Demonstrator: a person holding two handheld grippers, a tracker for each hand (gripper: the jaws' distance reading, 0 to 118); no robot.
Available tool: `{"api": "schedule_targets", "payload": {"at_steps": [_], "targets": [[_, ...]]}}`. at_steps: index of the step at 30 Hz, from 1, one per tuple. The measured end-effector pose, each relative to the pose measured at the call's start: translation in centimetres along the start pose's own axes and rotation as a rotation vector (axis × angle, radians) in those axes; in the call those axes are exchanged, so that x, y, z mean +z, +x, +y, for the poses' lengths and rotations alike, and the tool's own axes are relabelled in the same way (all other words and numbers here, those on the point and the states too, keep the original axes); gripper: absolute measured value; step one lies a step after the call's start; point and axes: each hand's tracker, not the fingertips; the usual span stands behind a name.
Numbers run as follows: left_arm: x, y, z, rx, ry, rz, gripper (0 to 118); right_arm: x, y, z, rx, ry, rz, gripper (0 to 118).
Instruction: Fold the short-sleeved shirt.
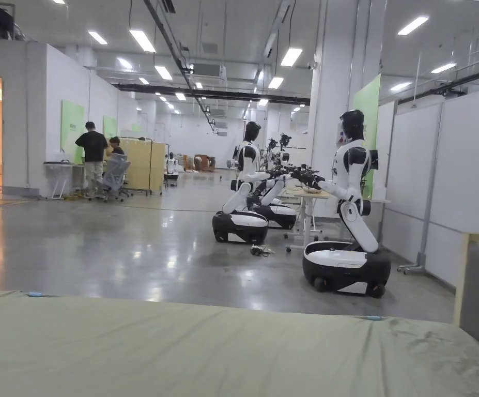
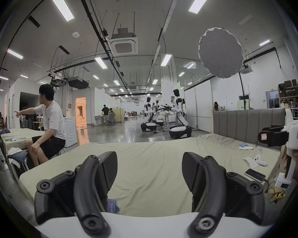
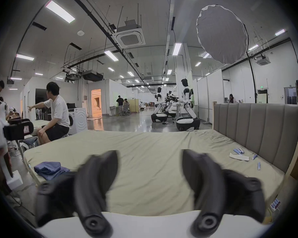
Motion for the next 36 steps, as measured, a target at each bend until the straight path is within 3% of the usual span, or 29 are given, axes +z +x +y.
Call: {"api": "schedule_targets", "payload": {"at_steps": [3, 13, 24, 27, 32, 36], "targets": [[0.0, 0.4, 0.0, -0.005, 0.004, 0.032, 77, 0.1, -0.3, 0.0, 0.005, 0.017, 0.004, 118], [0.1, 0.4, 0.2, -0.017, -0.003, 0.016, 77, -0.1, -1.3, 0.1, 0.026, 0.002, 0.025, 118], [0.3, 0.5, 0.3, 0.014, 0.022, -0.003, 77, -0.4, -1.1, 0.1, -0.009, -0.041, 0.004, 118], [0.3, 0.2, 0.1, 0.033, 0.014, 0.005, 77, -0.8, -0.8, 0.0, -0.058, -0.075, 0.009, 118], [0.4, -0.2, 0.2, 0.065, 0.006, 0.009, 77, -1.2, -0.1, 0.4, -0.223, -0.1, 0.078, 118], [0.4, -0.5, 0.4, 0.091, 0.012, 0.016, 77, -1.8, -0.4, 1.6, -0.305, -0.17, -0.004, 118]]}}
